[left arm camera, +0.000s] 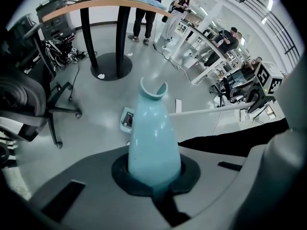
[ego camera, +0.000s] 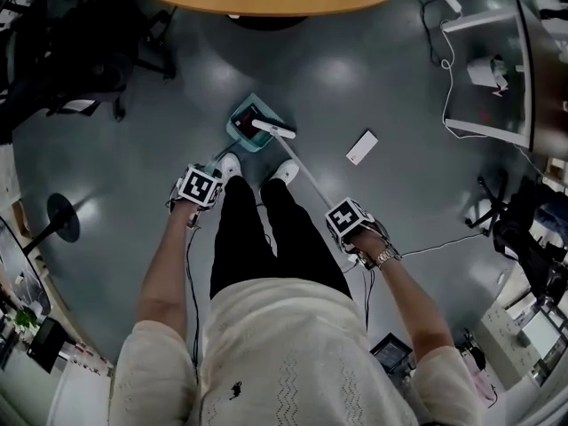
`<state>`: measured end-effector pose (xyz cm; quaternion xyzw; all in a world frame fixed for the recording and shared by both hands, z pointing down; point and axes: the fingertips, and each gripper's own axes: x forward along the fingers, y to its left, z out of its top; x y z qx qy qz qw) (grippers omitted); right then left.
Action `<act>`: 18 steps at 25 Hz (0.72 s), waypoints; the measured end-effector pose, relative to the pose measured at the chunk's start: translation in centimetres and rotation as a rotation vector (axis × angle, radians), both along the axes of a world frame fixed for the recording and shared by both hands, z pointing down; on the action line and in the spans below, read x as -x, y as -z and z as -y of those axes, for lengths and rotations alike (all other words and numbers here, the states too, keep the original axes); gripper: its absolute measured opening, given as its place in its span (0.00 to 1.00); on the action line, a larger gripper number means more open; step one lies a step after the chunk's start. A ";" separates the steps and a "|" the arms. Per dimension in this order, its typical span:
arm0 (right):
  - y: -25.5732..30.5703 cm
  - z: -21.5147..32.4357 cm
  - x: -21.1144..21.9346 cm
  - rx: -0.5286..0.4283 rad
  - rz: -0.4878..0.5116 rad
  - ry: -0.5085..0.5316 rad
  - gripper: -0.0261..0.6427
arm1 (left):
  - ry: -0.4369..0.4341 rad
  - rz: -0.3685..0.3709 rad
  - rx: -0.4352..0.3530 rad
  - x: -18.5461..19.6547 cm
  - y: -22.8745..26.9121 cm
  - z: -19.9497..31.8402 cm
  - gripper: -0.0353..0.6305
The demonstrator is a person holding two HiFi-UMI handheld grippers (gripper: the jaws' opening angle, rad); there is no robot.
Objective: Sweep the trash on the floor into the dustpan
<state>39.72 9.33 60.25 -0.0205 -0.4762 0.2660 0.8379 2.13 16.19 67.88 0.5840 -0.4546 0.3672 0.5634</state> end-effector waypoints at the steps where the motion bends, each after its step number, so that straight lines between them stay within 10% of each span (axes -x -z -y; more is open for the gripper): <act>1: 0.1 0.0 0.4 -0.007 0.000 -0.012 0.19 | -0.007 0.002 -0.005 0.3 -0.1 0.0 0.07; 10: 4.4 -3.9 0.8 0.088 0.037 -0.719 0.19 | -0.200 -0.169 -0.202 -1.4 2.2 1.0 0.07; 18: 4.7 -7.4 -3.2 -0.102 -0.012 -1.113 0.18 | -0.493 -0.137 -0.223 -3.7 2.1 3.6 0.07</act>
